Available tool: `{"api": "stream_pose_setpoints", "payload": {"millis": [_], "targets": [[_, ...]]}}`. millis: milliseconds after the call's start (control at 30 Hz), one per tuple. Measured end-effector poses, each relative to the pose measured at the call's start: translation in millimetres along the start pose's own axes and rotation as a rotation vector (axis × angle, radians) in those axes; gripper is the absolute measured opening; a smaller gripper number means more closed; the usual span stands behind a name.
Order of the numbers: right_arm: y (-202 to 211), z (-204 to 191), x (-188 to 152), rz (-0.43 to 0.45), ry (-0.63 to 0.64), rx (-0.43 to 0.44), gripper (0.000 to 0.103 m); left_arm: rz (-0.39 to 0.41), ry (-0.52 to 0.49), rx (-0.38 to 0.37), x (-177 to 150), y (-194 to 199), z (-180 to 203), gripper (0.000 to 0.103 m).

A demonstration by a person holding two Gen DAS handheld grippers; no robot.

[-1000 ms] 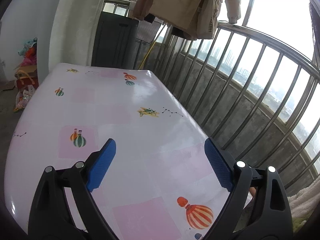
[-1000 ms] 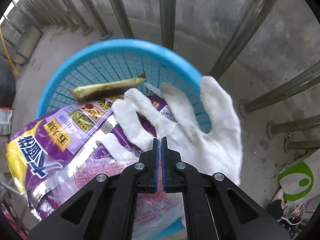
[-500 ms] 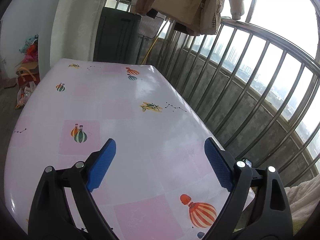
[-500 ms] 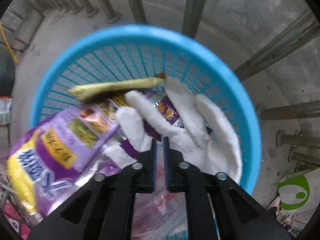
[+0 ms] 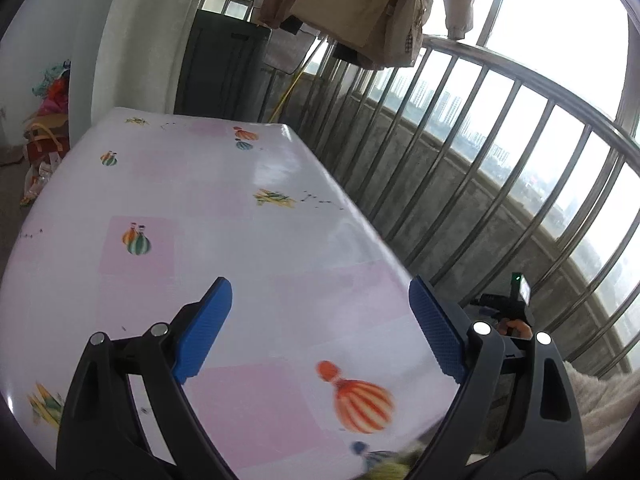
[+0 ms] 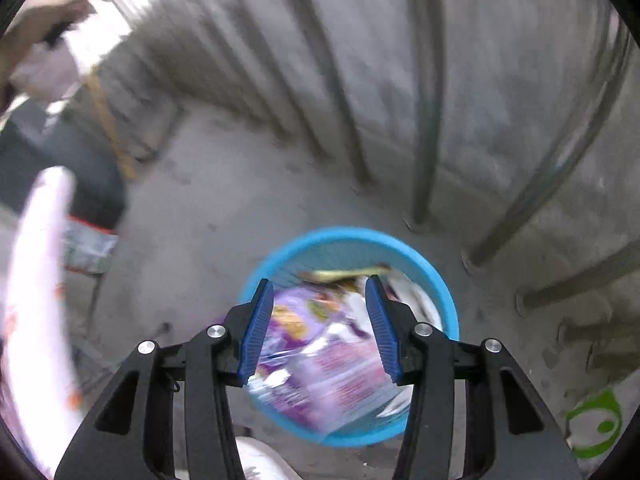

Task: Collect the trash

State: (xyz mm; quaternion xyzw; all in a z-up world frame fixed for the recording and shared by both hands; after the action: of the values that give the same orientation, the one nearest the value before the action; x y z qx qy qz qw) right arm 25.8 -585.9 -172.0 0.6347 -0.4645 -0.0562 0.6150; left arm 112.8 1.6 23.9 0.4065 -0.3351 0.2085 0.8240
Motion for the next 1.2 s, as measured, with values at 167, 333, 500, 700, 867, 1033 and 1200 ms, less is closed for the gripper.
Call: {"api": "stream_pose_setpoints", "payload": {"millis": [167,333,500,700,867,1033,1200], "targets": [[121,-84,-2,0.150,0.257,0.104,0.074,0.086,0.012,0.170,-3,13,35,0.090],[240,-160,-41,0.406,0.495,0.136,0.097,0.210,-0.069,0.314,-15,31,75,0.094],[289,-208,-110,0.474,0.651,0.179,0.097,0.110,-0.139,0.368,-39,22,95,0.094],[275,-242,-171,0.316,0.733,0.058,0.097,-0.072,-0.070,0.433,-71,2,82,0.094],[242,-246,-199,0.119,0.751,-0.024,0.097,-0.103,-0.064,0.489,-77,-3,78,0.094],[232,-233,-190,0.084,0.647,-0.079,0.097,-0.123,-0.050,0.518,-78,-5,71,0.094],[226,-220,-187,0.060,0.605,-0.113,0.097,-0.143,-0.054,0.530,-79,-10,72,0.094]]}}
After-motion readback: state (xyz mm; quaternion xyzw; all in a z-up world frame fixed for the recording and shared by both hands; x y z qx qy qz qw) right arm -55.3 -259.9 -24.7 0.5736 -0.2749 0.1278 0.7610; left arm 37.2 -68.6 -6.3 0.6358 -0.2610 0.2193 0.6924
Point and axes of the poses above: each gripper's, at about its wrist camera, not at the fingertips, and y roughly against the way its jaws point, z to its right, x to its top, the point moved 1 cm from there along -y, roughly the way its jaws point, and after that the axes turned 7 degrees about y, right-handed, at the moved point
